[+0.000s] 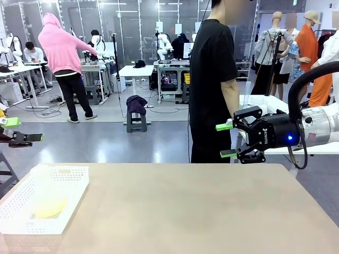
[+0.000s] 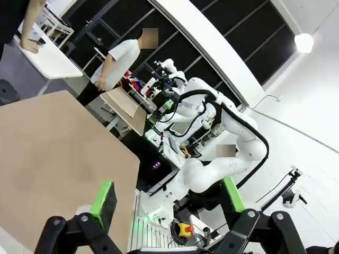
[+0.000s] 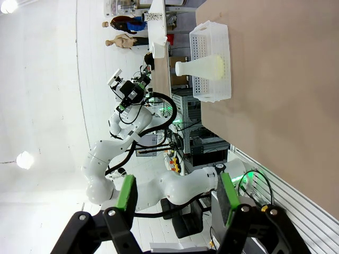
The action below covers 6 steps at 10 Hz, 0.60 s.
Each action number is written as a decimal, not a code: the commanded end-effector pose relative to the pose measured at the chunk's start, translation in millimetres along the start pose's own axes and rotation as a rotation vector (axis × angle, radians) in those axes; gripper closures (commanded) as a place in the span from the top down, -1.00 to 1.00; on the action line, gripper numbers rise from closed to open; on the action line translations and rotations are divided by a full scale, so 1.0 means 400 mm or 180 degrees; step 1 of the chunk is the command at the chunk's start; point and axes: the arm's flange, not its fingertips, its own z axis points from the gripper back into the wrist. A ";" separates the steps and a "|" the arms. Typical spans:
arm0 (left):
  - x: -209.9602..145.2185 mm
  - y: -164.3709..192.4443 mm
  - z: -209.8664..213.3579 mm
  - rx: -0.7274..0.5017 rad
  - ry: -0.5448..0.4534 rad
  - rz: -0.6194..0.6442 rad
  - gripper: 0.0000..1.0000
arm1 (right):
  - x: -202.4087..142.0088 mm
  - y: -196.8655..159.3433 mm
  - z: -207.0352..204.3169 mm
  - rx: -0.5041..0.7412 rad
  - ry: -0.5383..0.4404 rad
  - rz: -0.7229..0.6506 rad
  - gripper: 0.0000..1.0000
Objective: Prepare the solutions needed for the experiment.
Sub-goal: When the human places the Big flask in the center of the table, pick up the Big flask and place it in the left Organizing basket.
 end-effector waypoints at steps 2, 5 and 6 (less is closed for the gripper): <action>0.000 0.000 0.000 0.0000 0.0000 0.0000 1.00 | 0.000 0.003 -0.002 0.0046 -0.0003 -0.0003 0.53; -0.019 -0.014 -0.045 -0.0001 -0.0191 0.1105 1.00 | 0.000 0.003 -0.002 0.0046 -0.0003 -0.0003 0.53; -0.022 -0.030 -0.055 0.0032 -0.0100 0.1222 1.00 | 0.000 0.003 -0.002 0.0046 -0.0003 -0.0003 0.53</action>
